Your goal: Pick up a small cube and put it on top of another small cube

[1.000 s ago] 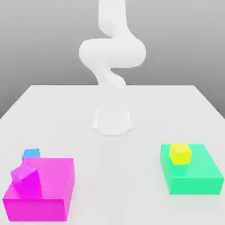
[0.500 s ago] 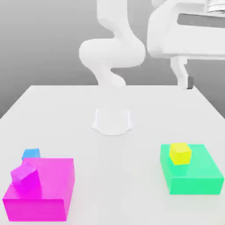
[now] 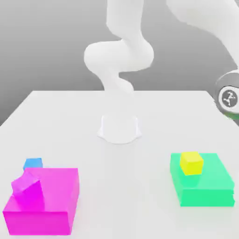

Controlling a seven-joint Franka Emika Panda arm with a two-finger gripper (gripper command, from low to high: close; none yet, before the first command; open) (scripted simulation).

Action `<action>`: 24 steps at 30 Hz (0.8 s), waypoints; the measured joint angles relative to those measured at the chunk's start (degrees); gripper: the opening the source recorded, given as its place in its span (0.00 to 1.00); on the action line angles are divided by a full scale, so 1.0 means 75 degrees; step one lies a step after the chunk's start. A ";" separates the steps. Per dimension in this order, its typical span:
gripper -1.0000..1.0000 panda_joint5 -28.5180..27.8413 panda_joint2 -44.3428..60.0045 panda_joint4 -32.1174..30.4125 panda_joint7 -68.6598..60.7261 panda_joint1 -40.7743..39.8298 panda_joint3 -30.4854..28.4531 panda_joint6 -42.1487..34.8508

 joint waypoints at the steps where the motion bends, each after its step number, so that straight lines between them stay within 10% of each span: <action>1: 0.50 -0.0066 0.0276 0.0065 0.0039 0.0083 -0.0041 0.0133; 4: 0.50 -0.0316 0.1110 0.0266 0.0203 0.0314 -0.0282 0.0696; 5: 0.00 -0.0362 0.1253 0.0302 0.0234 0.0353 -0.0328 0.0800; 15: 0.00 -0.0074 0.0543 0.0126 0.0037 0.0203 -0.0116 0.0270; 24: 0.00 0.1066 -0.1925 -0.1769 -0.0321 -0.0225 0.0462 -0.0200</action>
